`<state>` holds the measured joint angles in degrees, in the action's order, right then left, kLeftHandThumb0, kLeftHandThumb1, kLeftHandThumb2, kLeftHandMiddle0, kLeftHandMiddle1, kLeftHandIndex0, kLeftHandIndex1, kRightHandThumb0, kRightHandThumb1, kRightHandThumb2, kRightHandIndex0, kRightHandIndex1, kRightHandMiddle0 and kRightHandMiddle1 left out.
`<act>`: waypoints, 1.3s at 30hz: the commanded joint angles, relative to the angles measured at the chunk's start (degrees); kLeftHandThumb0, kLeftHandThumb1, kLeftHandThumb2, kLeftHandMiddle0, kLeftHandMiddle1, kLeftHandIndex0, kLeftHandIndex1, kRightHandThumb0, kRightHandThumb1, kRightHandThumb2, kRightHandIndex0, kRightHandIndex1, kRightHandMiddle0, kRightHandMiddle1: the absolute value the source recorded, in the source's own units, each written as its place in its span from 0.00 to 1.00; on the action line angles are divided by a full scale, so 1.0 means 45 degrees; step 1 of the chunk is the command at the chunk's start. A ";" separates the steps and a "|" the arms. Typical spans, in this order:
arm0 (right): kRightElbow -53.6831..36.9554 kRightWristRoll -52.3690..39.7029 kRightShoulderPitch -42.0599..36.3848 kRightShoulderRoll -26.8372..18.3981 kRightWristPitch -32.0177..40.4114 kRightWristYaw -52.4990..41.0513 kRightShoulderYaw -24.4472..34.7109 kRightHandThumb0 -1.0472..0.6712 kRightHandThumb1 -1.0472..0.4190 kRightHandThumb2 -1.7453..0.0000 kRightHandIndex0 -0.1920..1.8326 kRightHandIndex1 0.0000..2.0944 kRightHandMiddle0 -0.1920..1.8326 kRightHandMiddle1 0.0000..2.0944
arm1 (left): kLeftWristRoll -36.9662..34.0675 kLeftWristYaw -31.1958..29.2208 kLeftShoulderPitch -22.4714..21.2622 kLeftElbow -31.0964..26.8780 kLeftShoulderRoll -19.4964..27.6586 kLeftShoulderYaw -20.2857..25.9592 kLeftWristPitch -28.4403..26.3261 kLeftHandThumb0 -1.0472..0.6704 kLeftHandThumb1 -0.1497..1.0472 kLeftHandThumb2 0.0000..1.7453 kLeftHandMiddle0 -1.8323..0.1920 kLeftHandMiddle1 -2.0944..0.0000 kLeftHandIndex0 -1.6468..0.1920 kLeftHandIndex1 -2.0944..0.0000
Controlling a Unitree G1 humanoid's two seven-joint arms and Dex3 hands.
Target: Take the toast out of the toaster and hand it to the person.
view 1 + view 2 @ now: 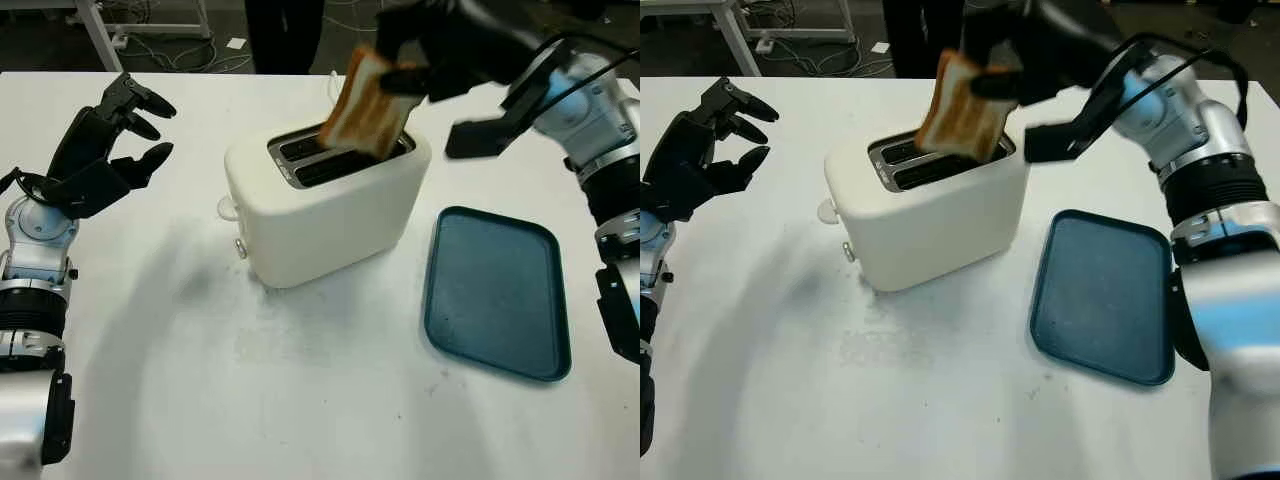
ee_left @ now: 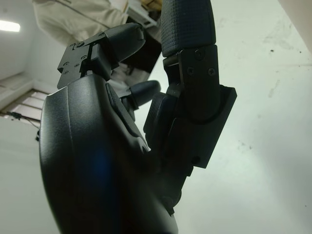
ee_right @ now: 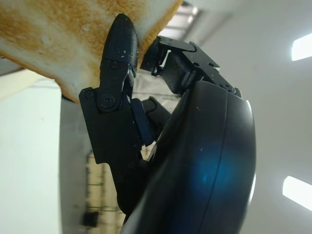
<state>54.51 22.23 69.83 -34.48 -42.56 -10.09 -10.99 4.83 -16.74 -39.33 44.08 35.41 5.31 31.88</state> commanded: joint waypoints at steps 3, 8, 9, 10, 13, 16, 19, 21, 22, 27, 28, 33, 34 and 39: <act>0.0526 -0.1194 0.0601 -0.0084 0.0558 -0.0404 0.0986 0.31 0.09 0.75 0.61 0.83 0.50 0.83 | -0.0099 -0.0040 0.0091 -0.0066 0.0038 0.0065 0.0013 0.00 0.89 0.33 0.91 0.21 0.90 0.29; 0.1283 -0.1130 0.0827 -0.0464 0.1667 0.0381 0.1572 0.29 0.09 0.78 0.61 0.83 0.51 0.83 | -0.0055 -0.0039 0.0044 0.0005 0.0054 0.0039 0.0056 0.00 0.89 0.33 0.91 0.21 0.90 0.29; 0.1472 -0.1253 0.0864 -0.0491 0.1925 0.0387 0.1726 0.31 0.09 0.78 0.61 0.83 0.50 0.83 | -0.0043 -0.0031 0.0041 -0.0006 0.0055 0.0033 0.0043 0.00 0.89 0.33 0.91 0.21 0.90 0.29; 0.1657 -0.1387 0.0896 -0.0497 0.2214 0.0408 0.1893 0.32 0.09 0.78 0.61 0.83 0.49 0.83 | -0.0061 -0.0050 0.0040 -0.0024 0.0046 0.0035 0.0009 0.00 0.89 0.33 0.91 0.21 0.90 0.29; 0.2205 -0.1846 0.0903 -0.0432 0.2904 0.0430 0.2421 0.33 0.09 0.79 0.60 0.83 0.49 0.83 | -0.0058 -0.0040 0.0037 -0.0017 0.0034 0.0033 0.0075 0.00 0.89 0.33 0.91 0.21 0.90 0.29; 0.2686 -0.1989 0.0707 -0.0328 0.3319 0.0818 0.2677 0.35 0.09 0.80 0.60 0.83 0.49 0.83 | 0.0068 0.0047 0.0046 -0.0057 0.0074 -0.0013 0.0066 0.00 0.89 0.34 0.91 0.21 0.90 0.29; 0.3042 -0.1916 0.0302 -0.0190 0.3636 0.1317 0.2665 0.36 0.09 0.78 0.59 0.83 0.49 0.83 | -0.0019 -0.0015 0.0024 0.0025 0.0032 0.0011 0.0115 0.00 0.89 0.34 0.91 0.21 0.90 0.29; 0.3218 -0.1881 0.0042 -0.0107 0.3624 0.1547 0.2638 0.37 0.09 0.77 0.57 0.83 0.47 0.83 | -0.0060 -0.0019 0.0004 0.0090 -0.0010 0.0026 0.0136 0.00 0.89 0.34 0.91 0.21 0.90 0.29; 0.3304 -0.1882 -0.0084 -0.0003 0.3777 0.1760 0.2640 0.40 0.09 0.77 0.57 0.83 0.46 0.83 | -0.0070 -0.0017 -0.0004 0.0094 -0.0028 0.0026 0.0119 0.00 0.89 0.34 0.91 0.21 0.90 0.29; 0.3584 -0.2178 -0.0530 0.0519 0.4468 0.2169 0.2875 0.46 0.09 0.75 0.49 0.83 0.36 0.83 | -0.0015 -0.0004 0.0017 0.0009 -0.0004 -0.0003 0.0050 0.00 0.89 0.33 0.91 0.21 0.90 0.29; 0.3641 -0.2121 -0.0564 0.0609 0.4682 0.2324 0.2844 0.46 0.09 0.75 0.49 0.83 0.36 0.83 | -0.0013 0.0000 0.0021 -0.0001 -0.0008 -0.0005 0.0035 0.00 0.89 0.33 0.91 0.21 0.90 0.29; 0.3910 -0.2190 -0.0769 0.1019 0.5274 0.2850 0.2928 0.50 0.09 0.75 0.45 0.83 0.32 0.83 | 0.0015 -0.0001 0.0021 -0.0013 0.0002 -0.0024 0.0072 0.00 0.89 0.33 0.91 0.21 0.90 0.29; 0.3940 -0.2209 -0.0801 0.1057 0.5324 0.2880 0.2951 0.51 0.09 0.75 0.45 0.83 0.31 0.83 | 0.0040 0.0024 0.0027 -0.0033 0.0006 -0.0031 0.0066 0.00 0.89 0.33 0.91 0.21 0.90 0.29; 0.4047 -0.1960 -0.1024 0.1231 0.5388 0.3455 0.2717 0.54 0.09 0.74 0.47 0.83 0.33 0.83 | -0.0116 -0.0113 -0.0022 0.0130 -0.0039 0.0018 0.0156 0.00 0.89 0.33 0.91 0.21 0.90 0.29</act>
<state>72.32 12.96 66.13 -29.43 -19.05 3.99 1.57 4.82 -16.83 -39.33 44.43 35.36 5.31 31.91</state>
